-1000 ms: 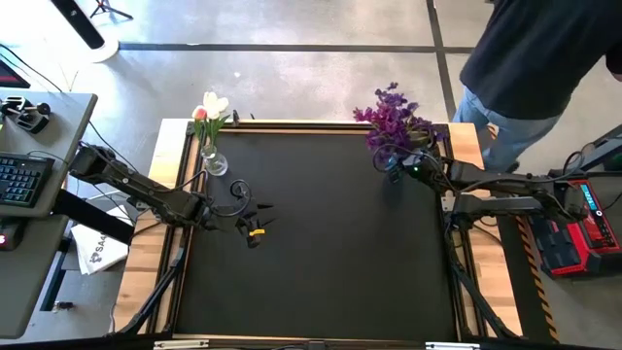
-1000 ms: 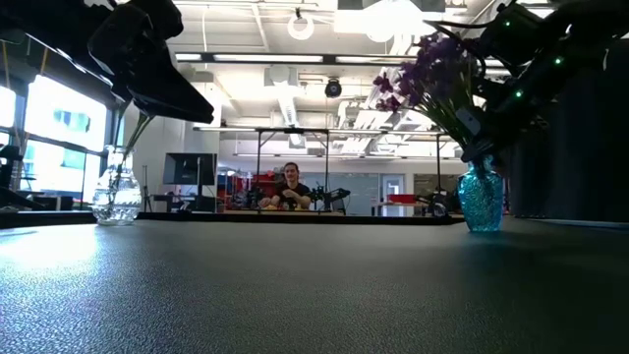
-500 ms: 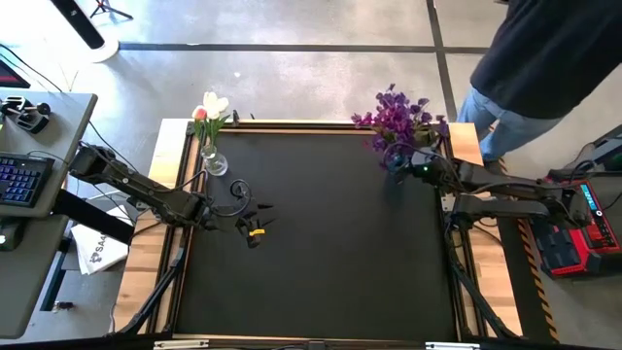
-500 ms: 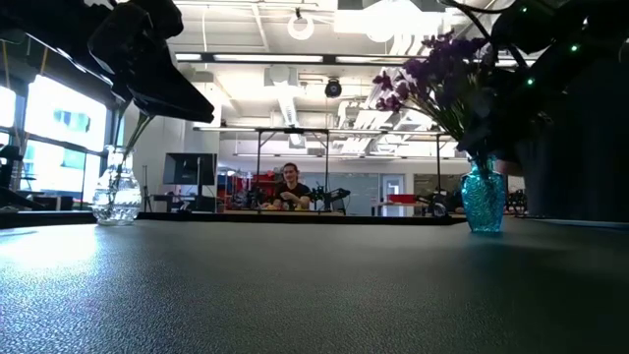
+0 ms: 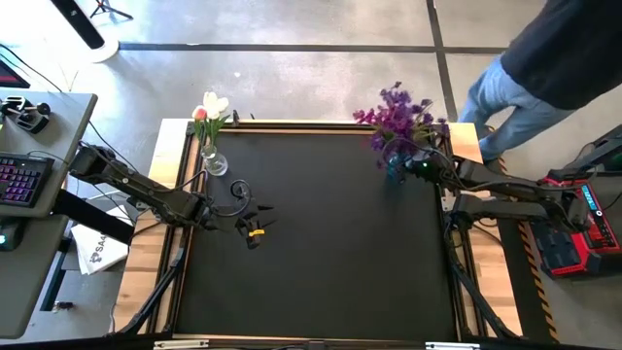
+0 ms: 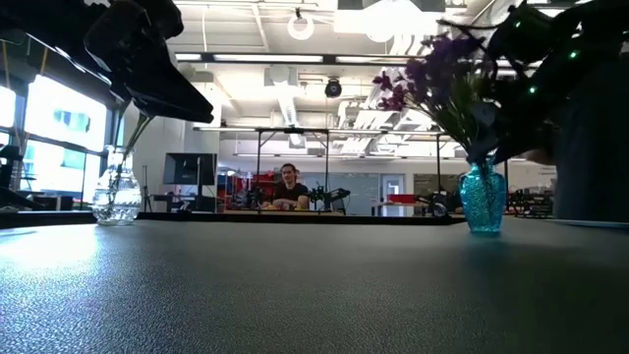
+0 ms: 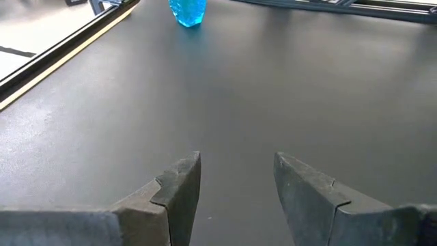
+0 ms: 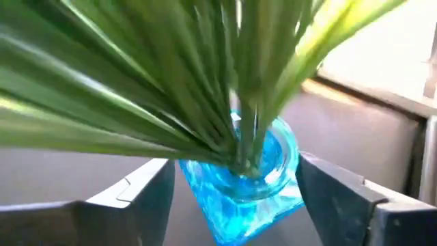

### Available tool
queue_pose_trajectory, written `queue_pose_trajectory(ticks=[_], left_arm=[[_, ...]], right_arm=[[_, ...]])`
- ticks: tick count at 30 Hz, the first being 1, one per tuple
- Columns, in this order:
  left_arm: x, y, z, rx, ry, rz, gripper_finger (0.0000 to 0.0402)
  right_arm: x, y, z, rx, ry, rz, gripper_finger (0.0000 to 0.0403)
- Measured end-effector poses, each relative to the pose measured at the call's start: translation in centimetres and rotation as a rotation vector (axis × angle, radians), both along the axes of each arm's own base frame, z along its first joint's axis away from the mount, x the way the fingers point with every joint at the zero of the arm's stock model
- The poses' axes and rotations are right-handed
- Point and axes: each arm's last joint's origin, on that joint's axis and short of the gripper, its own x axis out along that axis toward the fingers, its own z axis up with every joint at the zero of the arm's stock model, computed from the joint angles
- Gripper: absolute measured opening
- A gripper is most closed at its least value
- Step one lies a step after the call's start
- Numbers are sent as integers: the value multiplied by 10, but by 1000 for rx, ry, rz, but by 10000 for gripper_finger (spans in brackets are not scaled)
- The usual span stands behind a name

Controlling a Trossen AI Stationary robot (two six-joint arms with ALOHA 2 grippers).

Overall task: Sort flowers into vase by color
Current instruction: Move the blue vase to the top right of the table

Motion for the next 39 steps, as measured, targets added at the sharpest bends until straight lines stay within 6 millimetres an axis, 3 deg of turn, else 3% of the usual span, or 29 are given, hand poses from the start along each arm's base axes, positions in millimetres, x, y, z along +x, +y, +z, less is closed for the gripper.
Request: queue_pose_trajectory(ticks=[15, 29, 34, 39], left_arm=[[1, 0, 1, -3, -8, -5, 172], [1, -1, 1, -15, -9, -25, 172], [1, -1, 1, -16, -8, -25, 172], [1, -1, 1, -16, -8, -25, 172]], right_arm=[[6, -7, -6, -7, 43, 2, 227], [5, -2, -7, 12, 52, -8, 76], [4, 4, -6, 22, 50, 13, 86], [-5, 10, -3, 61, 60, 19, 149]])
